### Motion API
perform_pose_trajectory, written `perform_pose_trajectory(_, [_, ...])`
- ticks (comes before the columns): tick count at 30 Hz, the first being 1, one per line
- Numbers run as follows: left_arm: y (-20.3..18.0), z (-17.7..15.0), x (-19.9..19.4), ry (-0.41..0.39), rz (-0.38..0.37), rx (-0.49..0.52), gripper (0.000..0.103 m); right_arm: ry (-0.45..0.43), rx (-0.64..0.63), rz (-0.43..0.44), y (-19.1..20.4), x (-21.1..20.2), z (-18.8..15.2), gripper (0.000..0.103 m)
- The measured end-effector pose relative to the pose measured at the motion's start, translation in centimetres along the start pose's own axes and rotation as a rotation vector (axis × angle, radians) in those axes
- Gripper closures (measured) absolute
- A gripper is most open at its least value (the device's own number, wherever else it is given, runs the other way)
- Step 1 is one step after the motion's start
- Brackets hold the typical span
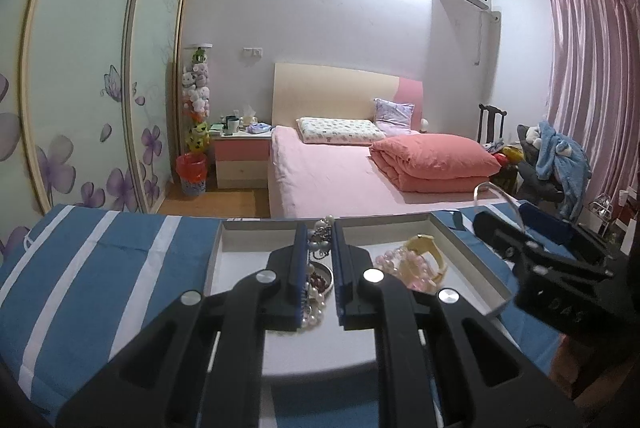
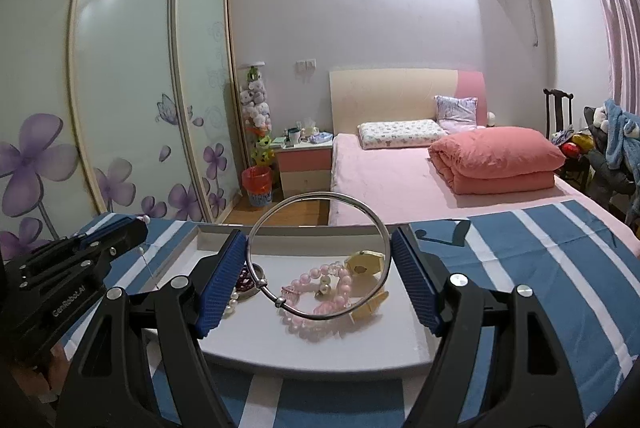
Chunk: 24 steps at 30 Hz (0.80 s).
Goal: Organize jewelry
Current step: 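Carry the earrings and bangle into the gray tray and open both tools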
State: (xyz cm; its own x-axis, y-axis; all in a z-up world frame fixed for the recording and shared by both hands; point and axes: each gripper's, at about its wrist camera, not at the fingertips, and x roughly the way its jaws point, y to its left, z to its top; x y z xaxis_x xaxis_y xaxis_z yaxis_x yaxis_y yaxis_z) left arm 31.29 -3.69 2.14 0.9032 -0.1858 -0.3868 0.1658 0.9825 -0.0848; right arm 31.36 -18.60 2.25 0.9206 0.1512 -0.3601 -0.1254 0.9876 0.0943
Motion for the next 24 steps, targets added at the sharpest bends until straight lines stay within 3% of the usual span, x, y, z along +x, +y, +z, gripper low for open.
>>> perform_pose_trajectory(12, [0.6,-0.5,4.4,0.032,0.012,0.003,0.091,0.098,0.007,0.012,-0.3,4.8,-0.8,0.028])
perform_pose_trajectory(15, [0.6,-0.6,4.7,0.039,0.009,0.003,0.091,0.106,0.013,0.022,-0.4,4.7,-1.1,0.020])
perform_pose_trajectory(24, [0.4,-1.0,5.3,0.056,-0.011,0.007,0.090,0.093,0.028,-0.004,-1.8,3.5,-0.8,0.020])
